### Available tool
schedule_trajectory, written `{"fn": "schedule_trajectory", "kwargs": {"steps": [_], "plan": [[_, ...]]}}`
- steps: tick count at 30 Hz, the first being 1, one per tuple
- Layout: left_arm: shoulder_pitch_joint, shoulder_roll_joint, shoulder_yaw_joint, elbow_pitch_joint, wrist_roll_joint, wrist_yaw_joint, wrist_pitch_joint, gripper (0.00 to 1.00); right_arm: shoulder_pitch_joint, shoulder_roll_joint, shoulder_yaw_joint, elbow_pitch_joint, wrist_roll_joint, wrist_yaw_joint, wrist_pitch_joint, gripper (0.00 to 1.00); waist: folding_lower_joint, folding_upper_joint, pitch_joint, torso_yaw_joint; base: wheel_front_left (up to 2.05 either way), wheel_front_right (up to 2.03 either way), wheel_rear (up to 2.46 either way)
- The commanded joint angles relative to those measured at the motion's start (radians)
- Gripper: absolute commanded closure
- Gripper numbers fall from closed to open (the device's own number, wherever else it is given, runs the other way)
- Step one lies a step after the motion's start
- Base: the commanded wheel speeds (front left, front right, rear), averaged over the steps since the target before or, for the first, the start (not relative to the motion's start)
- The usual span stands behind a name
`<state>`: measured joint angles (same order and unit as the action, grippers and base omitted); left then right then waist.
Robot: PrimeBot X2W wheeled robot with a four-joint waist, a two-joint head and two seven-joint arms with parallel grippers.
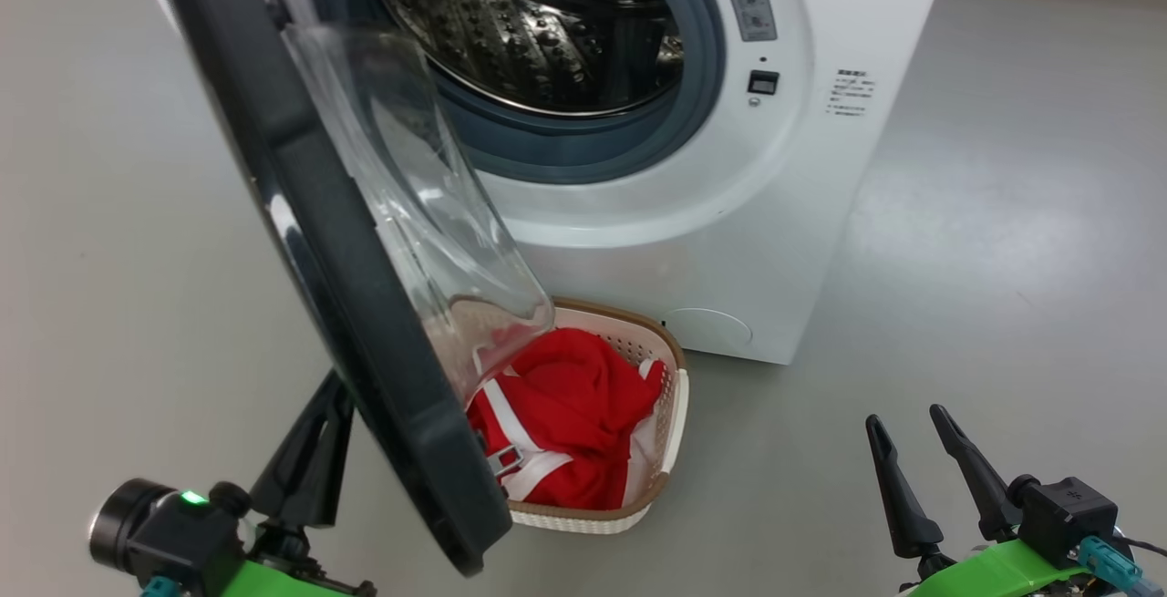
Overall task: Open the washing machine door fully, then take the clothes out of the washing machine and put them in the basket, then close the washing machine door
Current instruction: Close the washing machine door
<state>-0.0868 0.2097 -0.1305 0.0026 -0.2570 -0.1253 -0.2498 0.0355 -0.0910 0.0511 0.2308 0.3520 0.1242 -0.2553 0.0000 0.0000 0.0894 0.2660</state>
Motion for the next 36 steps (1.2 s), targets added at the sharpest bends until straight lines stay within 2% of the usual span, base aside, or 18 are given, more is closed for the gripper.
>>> {"fn": "schedule_trajectory", "kwargs": {"steps": [1, 14, 24, 36], "plan": [[-0.045, 0.028, 0.024, -0.032, -0.007, -0.005, -0.012, 1.00, -0.041, -0.007, 0.027, -0.024, -0.001, 0.007, -0.006, 0.00, 0.0000, 0.0000, 0.007, -0.020, 0.00, 0.00, 0.00], [-0.168, 0.047, -0.083, 0.001, -0.022, -0.005, -0.012, 1.00, -0.065, 0.008, 0.022, -0.033, -0.002, 0.007, -0.006, 0.00, 0.0000, 0.0000, 0.057, -0.118, 0.00, 0.00, 0.00], [-0.391, 0.049, -0.162, 0.142, -0.043, -0.005, -0.012, 1.00, -0.110, 0.022, 0.016, -0.043, -0.002, 0.007, -0.006, 0.00, 0.0000, 0.0000, 0.139, -0.208, 0.00, 0.00, 0.00], [-0.650, 0.061, -0.165, 0.311, -0.062, -0.005, -0.012, 1.00, -0.167, 0.036, 0.004, -0.057, 0.003, 0.007, -0.006, 0.00, 0.0000, 0.0000, 0.249, -0.308, 0.00, 0.00, 0.00]]}}
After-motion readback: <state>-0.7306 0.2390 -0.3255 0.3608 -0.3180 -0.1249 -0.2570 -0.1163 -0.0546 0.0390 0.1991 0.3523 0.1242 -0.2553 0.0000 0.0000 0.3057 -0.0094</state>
